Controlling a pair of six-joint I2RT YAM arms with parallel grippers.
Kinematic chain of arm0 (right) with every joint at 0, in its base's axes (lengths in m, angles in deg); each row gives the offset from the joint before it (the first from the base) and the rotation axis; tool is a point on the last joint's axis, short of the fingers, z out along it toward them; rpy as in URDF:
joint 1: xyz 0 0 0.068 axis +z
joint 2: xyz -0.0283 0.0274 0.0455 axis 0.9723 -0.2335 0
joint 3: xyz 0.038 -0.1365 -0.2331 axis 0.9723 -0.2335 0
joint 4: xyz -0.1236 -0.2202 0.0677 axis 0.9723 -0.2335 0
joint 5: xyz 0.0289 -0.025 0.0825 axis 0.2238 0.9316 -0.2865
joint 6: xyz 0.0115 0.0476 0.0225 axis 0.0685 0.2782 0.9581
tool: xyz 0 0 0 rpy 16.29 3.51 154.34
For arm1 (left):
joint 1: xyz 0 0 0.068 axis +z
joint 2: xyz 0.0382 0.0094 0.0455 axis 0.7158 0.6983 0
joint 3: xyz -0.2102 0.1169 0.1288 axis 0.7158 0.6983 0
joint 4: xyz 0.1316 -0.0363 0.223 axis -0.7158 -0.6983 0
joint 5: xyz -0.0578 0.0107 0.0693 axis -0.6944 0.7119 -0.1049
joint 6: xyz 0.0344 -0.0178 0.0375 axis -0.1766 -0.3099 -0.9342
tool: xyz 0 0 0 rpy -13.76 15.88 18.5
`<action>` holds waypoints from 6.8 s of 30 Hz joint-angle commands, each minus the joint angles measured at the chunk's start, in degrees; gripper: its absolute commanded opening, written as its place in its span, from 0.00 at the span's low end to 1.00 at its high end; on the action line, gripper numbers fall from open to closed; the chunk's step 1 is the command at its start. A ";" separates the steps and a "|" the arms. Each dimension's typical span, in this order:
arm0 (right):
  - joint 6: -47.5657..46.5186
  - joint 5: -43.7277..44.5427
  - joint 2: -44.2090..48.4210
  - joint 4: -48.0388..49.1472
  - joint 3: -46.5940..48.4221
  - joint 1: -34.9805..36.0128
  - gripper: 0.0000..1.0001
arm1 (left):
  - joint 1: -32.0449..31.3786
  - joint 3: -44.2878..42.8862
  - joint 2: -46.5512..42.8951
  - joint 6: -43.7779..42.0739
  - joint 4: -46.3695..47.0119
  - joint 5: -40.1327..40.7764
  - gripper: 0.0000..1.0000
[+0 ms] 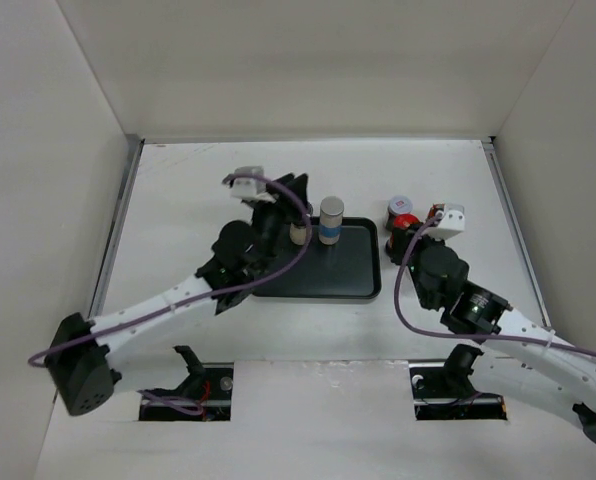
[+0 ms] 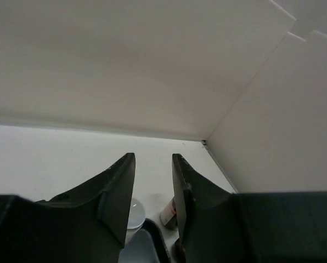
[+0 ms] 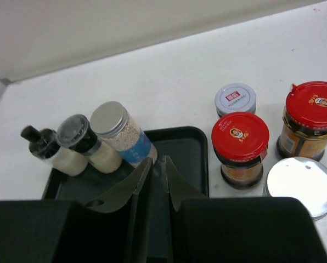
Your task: Organize the condiment bottles
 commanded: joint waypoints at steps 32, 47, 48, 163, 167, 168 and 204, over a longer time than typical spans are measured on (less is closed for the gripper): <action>-8.26 -23.04 -32.27 -22.04 23.15 -26.99 1.00 | 3.63 44.61 -25.64 10.78 11.04 13.19 0.70; -8.70 -23.65 -37.99 -20.02 24.38 -28.84 0.79 | 5.29 44.88 -24.85 11.31 10.95 13.28 0.74; -8.70 -23.65 -37.99 -19.93 24.46 -28.92 0.76 | 5.30 44.88 -24.85 11.31 10.95 13.19 0.74; 0.89 -3.17 -19.50 -13.89 22.96 -0.64 0.47 | 12.68 47.25 -31.62 17.64 3.13 21.19 1.00; -1.93 -7.73 -31.45 -4.74 29.89 4.20 0.48 | 13.12 47.69 -31.10 18.87 3.39 21.19 1.00; -2.10 -8.88 -34.53 -3.42 31.91 4.99 0.48 | 13.29 47.52 -30.22 19.04 3.31 21.19 1.00; -2.81 -11.70 -56.37 2.22 43.46 16.95 0.88 | 19.36 52.35 -29.25 22.82 9.81 21.54 1.00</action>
